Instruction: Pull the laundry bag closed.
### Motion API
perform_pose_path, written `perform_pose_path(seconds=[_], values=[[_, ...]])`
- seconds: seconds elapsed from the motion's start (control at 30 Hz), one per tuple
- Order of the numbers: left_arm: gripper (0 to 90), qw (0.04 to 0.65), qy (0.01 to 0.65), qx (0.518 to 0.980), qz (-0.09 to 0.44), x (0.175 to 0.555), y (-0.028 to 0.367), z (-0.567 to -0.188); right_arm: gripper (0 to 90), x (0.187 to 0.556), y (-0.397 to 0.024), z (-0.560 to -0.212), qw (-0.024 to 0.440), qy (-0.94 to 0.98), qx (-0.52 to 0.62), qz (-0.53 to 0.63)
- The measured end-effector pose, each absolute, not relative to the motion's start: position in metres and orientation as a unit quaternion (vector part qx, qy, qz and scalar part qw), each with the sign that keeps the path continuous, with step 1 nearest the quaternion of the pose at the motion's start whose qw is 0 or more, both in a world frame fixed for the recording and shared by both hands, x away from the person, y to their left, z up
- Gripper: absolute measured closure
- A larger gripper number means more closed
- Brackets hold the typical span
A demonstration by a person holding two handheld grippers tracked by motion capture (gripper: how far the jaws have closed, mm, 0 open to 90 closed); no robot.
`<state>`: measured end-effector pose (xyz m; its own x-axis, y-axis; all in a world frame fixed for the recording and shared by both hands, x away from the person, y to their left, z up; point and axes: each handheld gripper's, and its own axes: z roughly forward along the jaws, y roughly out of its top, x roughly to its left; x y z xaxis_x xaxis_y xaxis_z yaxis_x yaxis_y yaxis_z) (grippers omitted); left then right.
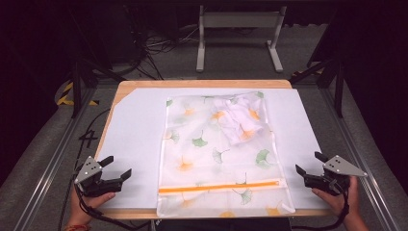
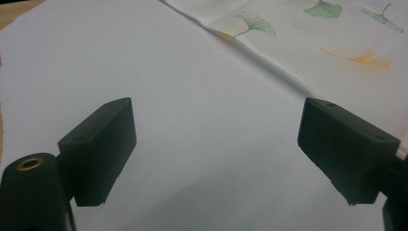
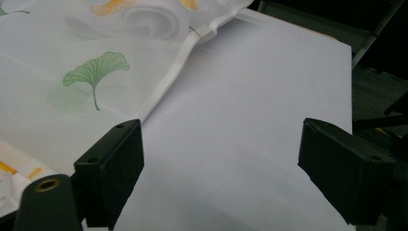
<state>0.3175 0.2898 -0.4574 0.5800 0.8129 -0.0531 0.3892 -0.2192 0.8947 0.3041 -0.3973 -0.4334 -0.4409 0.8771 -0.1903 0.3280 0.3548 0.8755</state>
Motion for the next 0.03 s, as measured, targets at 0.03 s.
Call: perform_pose_path(seconds=[0.03], values=[[14.2,0.478,0.403,0.749,0.219,0.3179,0.2898,-0.4575,16.5,0.3041,-0.3974,-0.4335,0.341,0.748,0.403,0.402]])
